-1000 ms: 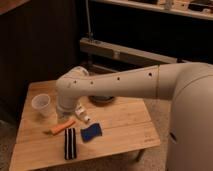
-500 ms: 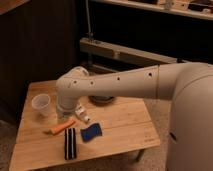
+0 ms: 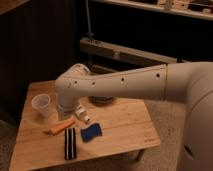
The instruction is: Place the white sponge in the ceramic cup
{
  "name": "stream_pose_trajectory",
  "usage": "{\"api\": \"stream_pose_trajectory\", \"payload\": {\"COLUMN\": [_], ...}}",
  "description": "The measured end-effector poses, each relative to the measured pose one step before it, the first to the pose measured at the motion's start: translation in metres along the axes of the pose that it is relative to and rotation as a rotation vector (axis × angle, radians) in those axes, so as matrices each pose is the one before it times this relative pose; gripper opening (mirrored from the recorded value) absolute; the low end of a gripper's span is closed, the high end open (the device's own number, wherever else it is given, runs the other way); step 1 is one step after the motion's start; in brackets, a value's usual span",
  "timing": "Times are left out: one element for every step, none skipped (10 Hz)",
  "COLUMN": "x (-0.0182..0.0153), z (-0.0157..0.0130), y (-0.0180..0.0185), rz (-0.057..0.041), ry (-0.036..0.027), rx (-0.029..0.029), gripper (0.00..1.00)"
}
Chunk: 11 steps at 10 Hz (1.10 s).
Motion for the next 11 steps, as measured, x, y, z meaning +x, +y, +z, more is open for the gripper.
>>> {"api": "stream_pose_trajectory", "payload": {"x": [0.00648, 0.01238, 0.01069, 0.01244, 0.02175, 0.0152, 0.01024, 0.00226, 0.00004, 0.00069, -0.00469], "z": [-0.00468, -0.00445, -0.00306, -0.00048, 0.00249, 0.0017, 0.00147, 0.00264, 0.00392, 0.00287, 0.00345], "y": [-0.00328, -0.00334, -0.00054, 0.00274, 0.00341, 0.00136, 0.00134, 0.00069, 0.0049, 0.00599, 0.00314], "rz": [-0.00436, -0.00419, -0.00659, 0.00008, 0.00681, -0.00777, -0.01392, -0.02663, -0.02307, -0.01555, -0.02082], "ry": [0.00102, -0.0002, 0.00663, 0.01415, 0.01473, -0.02199, -0.01866, -0.01498, -0.00559, -0.00166, -0.00174], "rx": [0.01276, 0.00943, 0.00369, -0.00405, -0.00883, -0.02295, -0.02889, -0.03221, -0.02005, -0.0129, -0.00946], "gripper": [0.02, 0.02, 0.02, 0.0, 0.0, 0.05, 0.11, 0.22, 0.34, 0.43, 0.51]}}
